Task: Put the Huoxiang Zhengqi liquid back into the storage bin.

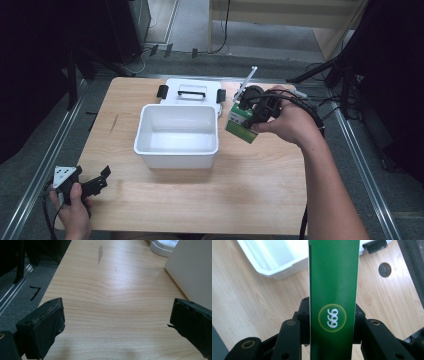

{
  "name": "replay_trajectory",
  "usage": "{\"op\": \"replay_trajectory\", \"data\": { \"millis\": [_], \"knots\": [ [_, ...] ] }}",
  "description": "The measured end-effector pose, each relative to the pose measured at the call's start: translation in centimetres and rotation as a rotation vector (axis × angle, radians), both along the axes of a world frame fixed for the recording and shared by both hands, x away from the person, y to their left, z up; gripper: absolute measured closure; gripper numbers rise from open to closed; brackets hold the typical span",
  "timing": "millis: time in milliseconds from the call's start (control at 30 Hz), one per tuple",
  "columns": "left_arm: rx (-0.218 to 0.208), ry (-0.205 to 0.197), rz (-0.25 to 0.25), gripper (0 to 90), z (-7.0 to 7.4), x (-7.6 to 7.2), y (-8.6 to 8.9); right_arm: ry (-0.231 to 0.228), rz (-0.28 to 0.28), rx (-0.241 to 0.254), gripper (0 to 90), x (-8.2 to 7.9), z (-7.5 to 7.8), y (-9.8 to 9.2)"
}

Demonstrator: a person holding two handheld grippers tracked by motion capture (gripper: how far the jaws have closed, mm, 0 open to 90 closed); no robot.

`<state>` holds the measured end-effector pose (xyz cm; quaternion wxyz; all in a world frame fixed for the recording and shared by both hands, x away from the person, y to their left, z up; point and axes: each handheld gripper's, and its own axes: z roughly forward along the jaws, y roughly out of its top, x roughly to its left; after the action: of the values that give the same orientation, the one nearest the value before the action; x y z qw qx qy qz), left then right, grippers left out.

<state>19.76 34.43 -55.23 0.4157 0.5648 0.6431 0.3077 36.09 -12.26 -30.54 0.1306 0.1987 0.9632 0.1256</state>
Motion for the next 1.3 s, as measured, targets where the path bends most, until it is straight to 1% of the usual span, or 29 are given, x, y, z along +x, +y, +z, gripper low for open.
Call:
{"op": "replay_trajectory", "data": {
  "millis": [67,100,167,300,367,400,433,500,533,667,900,1000,1033,1100,1133,1167,1233,1300],
  "knots": [
    [-0.001,0.0,0.0,0.6,0.0,0.0,0.0,-0.002,0.016,-0.003,64.7,-0.1,0.4,0.2],
    [-0.001,0.0,0.0,0.6,0.0,0.0,0.0,-0.002,0.016,-0.003,64.7,-0.1,0.4,0.2],
    [0.0,0.001,0.0,0.6,0.0,0.0,0.0,-0.009,0.022,-0.004,64.7,-0.1,1.1,0.6],
    [0.001,0.002,-0.002,0.6,0.0,0.0,0.0,-0.018,0.03,0.002,64.7,0.0,1.7,0.9],
    [0.0,0.002,-0.002,0.6,0.0,0.0,0.0,-0.023,0.03,0.002,64.7,0.0,2.3,1.3],
    [-0.001,0.0,-0.002,0.6,0.0,0.0,0.0,-0.023,0.03,0.002,64.7,0.0,2.3,1.3],
    [-0.001,0.001,-0.002,0.6,0.0,0.0,0.0,-0.027,0.031,0.004,64.7,-0.1,2.9,1.7],
    [-0.001,0.001,-0.003,0.6,0.0,0.0,0.0,-0.025,0.028,0.007,64.7,-0.1,3.1,1.9],
    [0.0,0.001,-0.002,0.6,0.0,0.0,0.0,-0.027,0.041,0.013,64.7,-0.2,3.6,2.5],
    [-0.001,0.002,-0.002,0.6,0.0,0.0,0.0,-0.035,0.067,0.027,64.7,-0.3,4.2,3.5],
    [-0.004,0.002,-0.003,0.6,0.0,0.0,0.1,-0.044,0.114,0.039,64.7,-0.2,4.7,5.5],
    [-0.004,0.002,-0.003,0.6,0.0,0.0,0.1,-0.042,0.12,0.039,64.7,-0.2,4.7,6.1],
    [-0.004,0.003,-0.003,0.6,0.0,0.0,0.1,-0.039,0.134,0.04,64.7,-0.2,4.8,6.6],
    [-0.004,0.003,-0.003,0.6,0.0,0.0,0.1,-0.033,0.133,0.041,64.7,-0.2,4.8,6.9],
    [-0.004,0.003,-0.004,0.6,0.0,0.0,0.1,-0.032,0.148,0.042,64.7,-0.2,4.7,7.5],
    [-0.004,0.003,-0.004,0.6,0.0,0.0,0.1,-0.032,0.148,0.042,64.7,-0.2,4.7,7.5],
    [-0.004,0.003,-0.005,0.6,0.0,0.0,0.1,-0.026,0.163,0.049,64.7,-0.3,4.6,8.2],
    [-0.004,0.004,-0.004,0.6,0.0,0.1,0.1,-0.024,0.169,0.052,64.7,-0.3,4.5,8.5]
  ]
}}
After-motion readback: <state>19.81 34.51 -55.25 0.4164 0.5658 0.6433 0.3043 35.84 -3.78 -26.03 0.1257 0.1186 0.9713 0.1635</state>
